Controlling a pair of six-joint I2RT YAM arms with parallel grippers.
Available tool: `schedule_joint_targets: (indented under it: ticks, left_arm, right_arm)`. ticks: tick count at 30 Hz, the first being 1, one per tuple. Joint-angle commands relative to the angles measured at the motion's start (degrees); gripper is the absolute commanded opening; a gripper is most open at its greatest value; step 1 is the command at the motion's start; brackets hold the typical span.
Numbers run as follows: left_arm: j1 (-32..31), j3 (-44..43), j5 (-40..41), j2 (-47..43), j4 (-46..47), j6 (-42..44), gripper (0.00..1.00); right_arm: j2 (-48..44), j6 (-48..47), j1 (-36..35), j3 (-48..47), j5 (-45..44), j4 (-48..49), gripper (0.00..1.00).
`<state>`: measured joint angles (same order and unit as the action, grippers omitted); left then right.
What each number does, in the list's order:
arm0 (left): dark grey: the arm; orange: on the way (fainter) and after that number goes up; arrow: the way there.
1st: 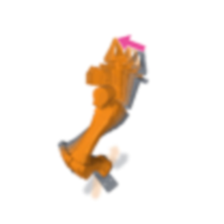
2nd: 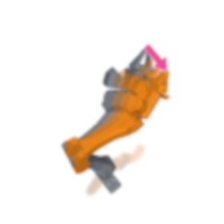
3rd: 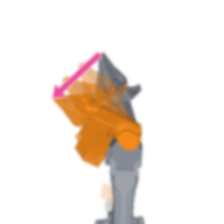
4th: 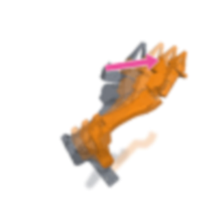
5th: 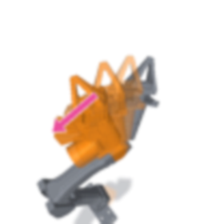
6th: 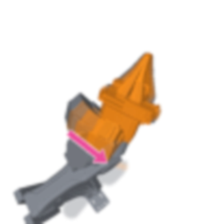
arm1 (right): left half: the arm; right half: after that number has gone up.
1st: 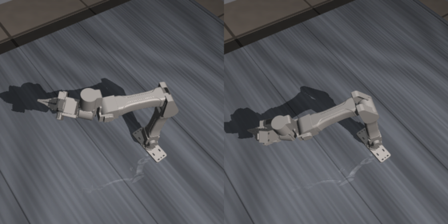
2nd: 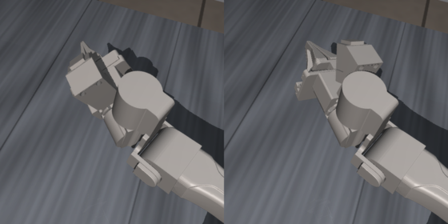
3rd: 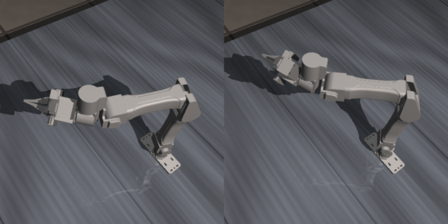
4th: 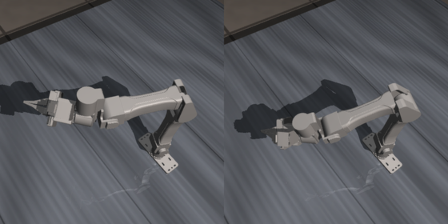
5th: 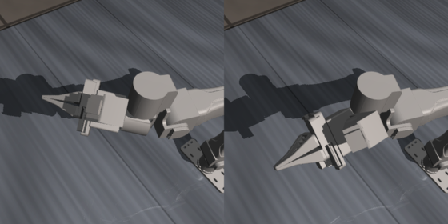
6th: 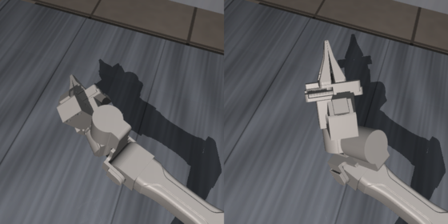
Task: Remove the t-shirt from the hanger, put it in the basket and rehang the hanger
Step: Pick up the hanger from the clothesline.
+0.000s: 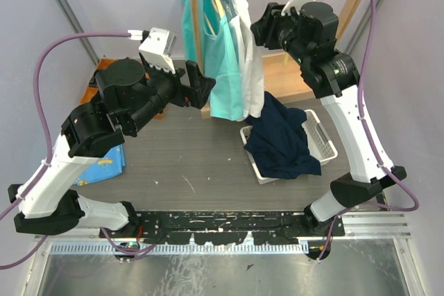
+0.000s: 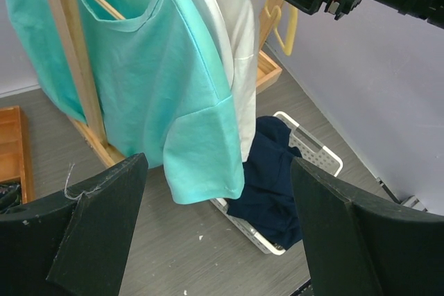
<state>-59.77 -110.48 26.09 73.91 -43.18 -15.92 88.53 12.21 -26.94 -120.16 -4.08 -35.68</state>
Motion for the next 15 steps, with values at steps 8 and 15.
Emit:
schedule_joint_targets:
  ticks: [8,15]
  left_arm:
    - [0.2,1.1,0.6,-0.7,0.9,-0.5,0.91]
    - [0.2,1.3,0.6,-0.7,1.1,-0.3,0.91]
  right_arm:
    - [2.2,0.3,-1.7,-1.9,-2.1,1.4,0.49]
    - [4.4,-0.3,-2.9,-3.5,-6.0,0.4,0.49]
